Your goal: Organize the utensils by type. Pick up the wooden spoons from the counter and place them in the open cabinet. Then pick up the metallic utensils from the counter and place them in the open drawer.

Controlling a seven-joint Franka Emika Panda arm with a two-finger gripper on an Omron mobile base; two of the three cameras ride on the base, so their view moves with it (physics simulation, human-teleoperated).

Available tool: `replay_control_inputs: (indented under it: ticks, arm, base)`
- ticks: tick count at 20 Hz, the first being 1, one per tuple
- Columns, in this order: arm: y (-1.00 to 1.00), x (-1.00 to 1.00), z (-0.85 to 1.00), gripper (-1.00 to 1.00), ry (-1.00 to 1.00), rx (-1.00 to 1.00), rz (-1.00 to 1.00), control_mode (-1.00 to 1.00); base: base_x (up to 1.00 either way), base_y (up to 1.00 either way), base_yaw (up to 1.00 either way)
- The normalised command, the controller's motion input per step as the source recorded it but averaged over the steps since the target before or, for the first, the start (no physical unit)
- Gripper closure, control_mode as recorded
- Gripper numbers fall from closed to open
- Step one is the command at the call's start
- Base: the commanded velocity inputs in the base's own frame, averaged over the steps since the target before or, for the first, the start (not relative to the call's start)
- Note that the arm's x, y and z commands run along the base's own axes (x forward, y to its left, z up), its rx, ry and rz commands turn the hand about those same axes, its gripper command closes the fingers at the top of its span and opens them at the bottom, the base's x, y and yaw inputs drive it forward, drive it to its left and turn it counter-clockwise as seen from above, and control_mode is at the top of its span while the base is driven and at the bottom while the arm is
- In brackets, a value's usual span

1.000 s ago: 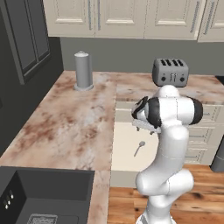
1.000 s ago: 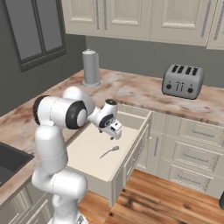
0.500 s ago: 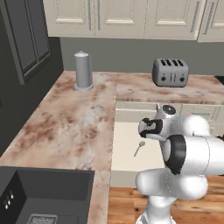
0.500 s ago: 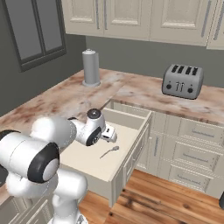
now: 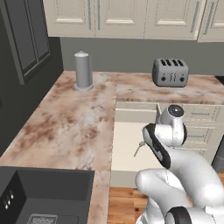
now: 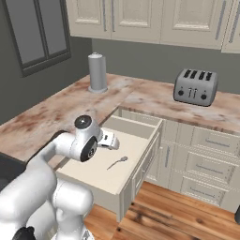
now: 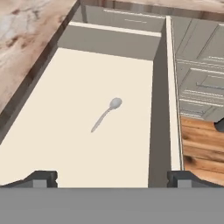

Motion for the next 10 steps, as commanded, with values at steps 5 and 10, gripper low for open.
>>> replay_control_inputs:
  ticks: [5,10]
  arm:
    - [0.0,-0.49,0.53,-1.0,0.0,-0.01,0.03,-1.0]
    - [0.08,-0.43,0.18,-1.0,0.0,0.0,0.0,-1.0]
  base:
    - [0.0,0.0,0.0]
    - [0.0,0.0,0.0]
